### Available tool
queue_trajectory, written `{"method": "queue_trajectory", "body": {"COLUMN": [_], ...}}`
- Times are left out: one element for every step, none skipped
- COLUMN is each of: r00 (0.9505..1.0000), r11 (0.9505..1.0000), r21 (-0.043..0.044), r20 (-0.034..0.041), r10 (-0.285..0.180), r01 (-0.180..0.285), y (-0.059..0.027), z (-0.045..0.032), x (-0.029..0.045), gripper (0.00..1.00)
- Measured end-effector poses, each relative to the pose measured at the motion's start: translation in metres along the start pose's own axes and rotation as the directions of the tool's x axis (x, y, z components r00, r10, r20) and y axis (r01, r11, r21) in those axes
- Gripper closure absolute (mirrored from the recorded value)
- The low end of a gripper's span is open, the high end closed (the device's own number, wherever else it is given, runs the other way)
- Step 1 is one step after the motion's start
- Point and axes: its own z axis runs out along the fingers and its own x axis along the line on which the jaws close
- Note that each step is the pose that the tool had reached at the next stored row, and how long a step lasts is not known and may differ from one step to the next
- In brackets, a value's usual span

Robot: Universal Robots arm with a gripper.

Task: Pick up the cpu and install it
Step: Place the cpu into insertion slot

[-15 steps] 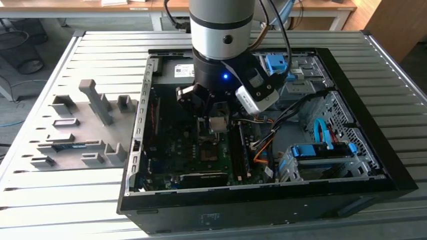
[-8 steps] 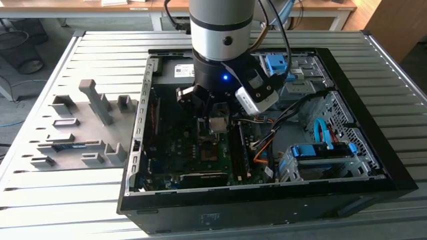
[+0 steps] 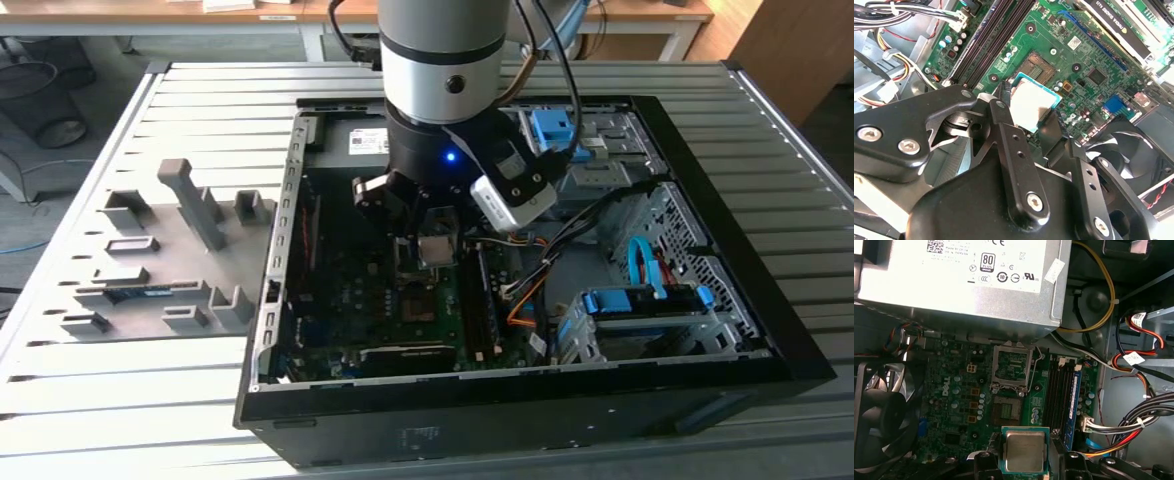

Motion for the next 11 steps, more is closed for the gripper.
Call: {"method": "queue_trajectory", "body": {"r00": [1.0000, 1.0000, 1.0000, 1.0000, 1.0000, 1.0000, 1.0000, 1.0000, 1.0000, 1.0000, 1.0000], "r11": [1.0000, 1.0000, 1.0000, 1.0000, 1.0000, 1.0000, 1.0000, 1.0000, 1.0000, 1.0000, 1.0000], "r21": [0.0002, 0.0002, 0.0004, 0.0005, 0.0005, 0.0005, 0.0005, 0.0005, 0.0005, 0.0006, 0.0007], "r20": [0.0001, 0.0000, 0.0000, -0.0001, -0.0001, -0.0001, -0.0001, -0.0001, -0.0001, -0.0001, -0.0002], "r10": [0.000, 0.000, 0.000, 0.000, 0.000, 0.000, 0.000, 0.000, 0.000, 0.000, 0.000], "r01": [0.000, 0.000, 0.000, 0.000, 0.000, 0.000, 0.000, 0.000, 0.000, 0.000, 0.000], "y": [0.0000, 0.0000, 0.0000, 0.0000, 0.0000, 0.0000, 0.0000, 0.0000, 0.0000, 0.0000, 0.0000], "z": [0.0004, 0.0008, 0.0011, 0.0017, 0.0023, 0.0029, 0.0035, 0.0042, 0.0050, 0.0061, 0.0077], "x": [0.0000, 0.0000, 0.0001, 0.0001, 0.0001, 0.0001, 0.0001, 0.0001, 0.0002, 0.0002, 0.0002], "gripper": [0.53, 0.53, 0.53, 0.53, 0.53, 0.53, 0.53, 0.53, 0.53, 0.53, 0.53]}}
